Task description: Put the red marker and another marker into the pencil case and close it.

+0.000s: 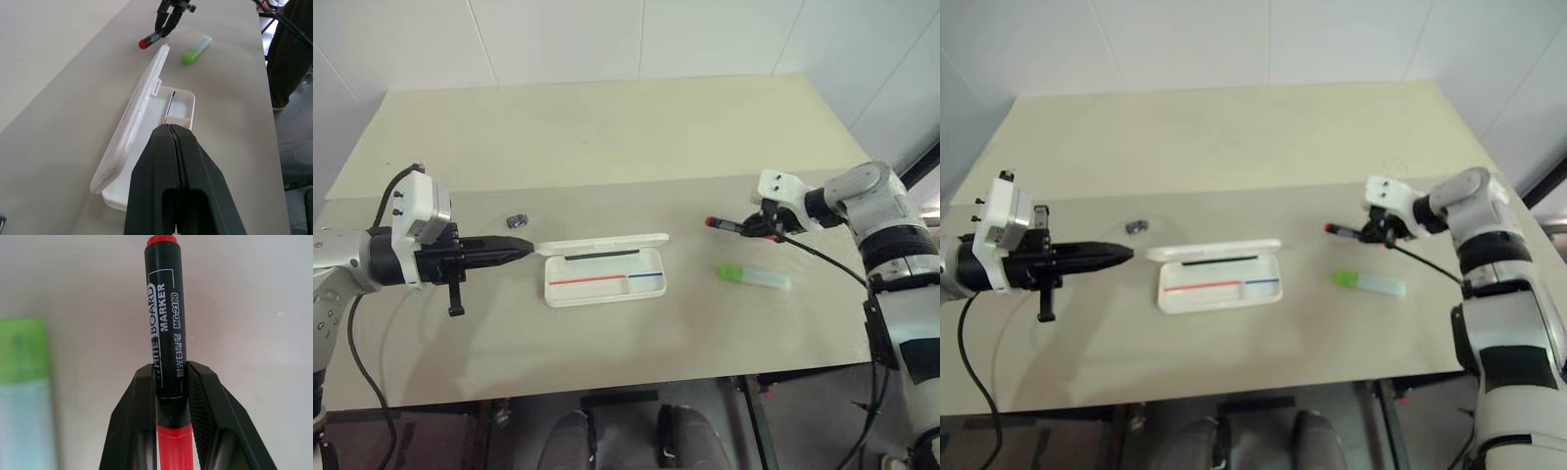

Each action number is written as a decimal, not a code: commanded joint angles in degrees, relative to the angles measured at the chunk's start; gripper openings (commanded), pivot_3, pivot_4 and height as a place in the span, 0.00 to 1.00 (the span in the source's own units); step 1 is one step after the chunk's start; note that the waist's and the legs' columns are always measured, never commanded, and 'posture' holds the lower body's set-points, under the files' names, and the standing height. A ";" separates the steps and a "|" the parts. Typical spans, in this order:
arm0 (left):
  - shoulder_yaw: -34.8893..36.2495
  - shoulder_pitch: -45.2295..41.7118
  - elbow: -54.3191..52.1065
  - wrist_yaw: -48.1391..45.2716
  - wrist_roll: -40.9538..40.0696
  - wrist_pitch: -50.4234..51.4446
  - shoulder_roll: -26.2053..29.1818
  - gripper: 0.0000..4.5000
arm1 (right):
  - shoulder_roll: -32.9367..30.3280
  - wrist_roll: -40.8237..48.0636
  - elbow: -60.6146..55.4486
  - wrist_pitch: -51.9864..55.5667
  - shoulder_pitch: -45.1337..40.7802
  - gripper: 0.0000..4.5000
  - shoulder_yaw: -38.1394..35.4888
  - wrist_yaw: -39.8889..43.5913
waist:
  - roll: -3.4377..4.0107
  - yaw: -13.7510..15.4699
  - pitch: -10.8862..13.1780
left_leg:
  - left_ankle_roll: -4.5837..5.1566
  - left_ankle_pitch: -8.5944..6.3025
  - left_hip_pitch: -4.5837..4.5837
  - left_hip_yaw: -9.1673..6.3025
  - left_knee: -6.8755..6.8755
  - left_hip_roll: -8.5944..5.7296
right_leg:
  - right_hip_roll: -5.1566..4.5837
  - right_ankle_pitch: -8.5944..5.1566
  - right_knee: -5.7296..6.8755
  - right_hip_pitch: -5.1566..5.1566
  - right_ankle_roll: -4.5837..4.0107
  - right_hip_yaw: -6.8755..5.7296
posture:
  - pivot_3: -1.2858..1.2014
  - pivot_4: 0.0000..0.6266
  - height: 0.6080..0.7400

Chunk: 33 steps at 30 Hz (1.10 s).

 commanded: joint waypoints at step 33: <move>-1.94 -4.87 3.33 -1.80 2.36 -3.64 0.70 0.00 | 4.98 19.28 -63.63 31.98 16.87 0.12 5.33 -1.49 | -0.02 0.10 -0.01 | 0.04 -0.13 -0.01 0.05 0.10 0.09 | 0.09 0.00 0.07 -0.05 0.00 0.05 | 0.52 0.24 1.00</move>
